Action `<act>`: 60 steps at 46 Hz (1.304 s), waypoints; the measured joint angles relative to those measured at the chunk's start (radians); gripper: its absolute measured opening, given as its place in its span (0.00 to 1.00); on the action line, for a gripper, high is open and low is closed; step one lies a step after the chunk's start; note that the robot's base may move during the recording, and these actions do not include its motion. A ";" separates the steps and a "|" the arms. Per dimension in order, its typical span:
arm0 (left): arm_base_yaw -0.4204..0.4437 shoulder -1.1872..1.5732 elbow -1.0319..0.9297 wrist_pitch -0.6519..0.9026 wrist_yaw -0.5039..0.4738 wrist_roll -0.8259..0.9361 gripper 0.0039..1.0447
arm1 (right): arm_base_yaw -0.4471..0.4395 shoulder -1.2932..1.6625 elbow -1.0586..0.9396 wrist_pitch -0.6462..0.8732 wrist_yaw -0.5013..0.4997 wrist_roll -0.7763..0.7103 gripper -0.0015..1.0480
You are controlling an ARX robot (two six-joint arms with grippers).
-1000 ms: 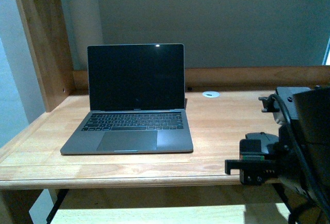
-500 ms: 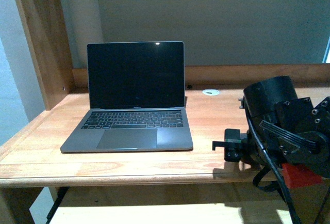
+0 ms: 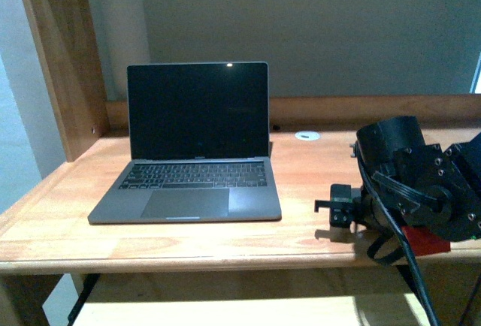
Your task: Place mouse
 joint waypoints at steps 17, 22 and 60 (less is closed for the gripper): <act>0.000 0.000 0.000 0.000 0.000 0.000 0.94 | -0.008 -0.108 -0.129 0.128 -0.016 -0.032 0.94; 0.000 0.000 0.000 0.000 0.000 0.000 0.94 | 0.010 -0.251 -0.240 0.196 -0.039 -0.032 0.94; 0.000 0.000 0.000 0.000 0.000 0.000 0.94 | -0.123 -0.843 -1.026 0.782 -0.234 -0.267 0.02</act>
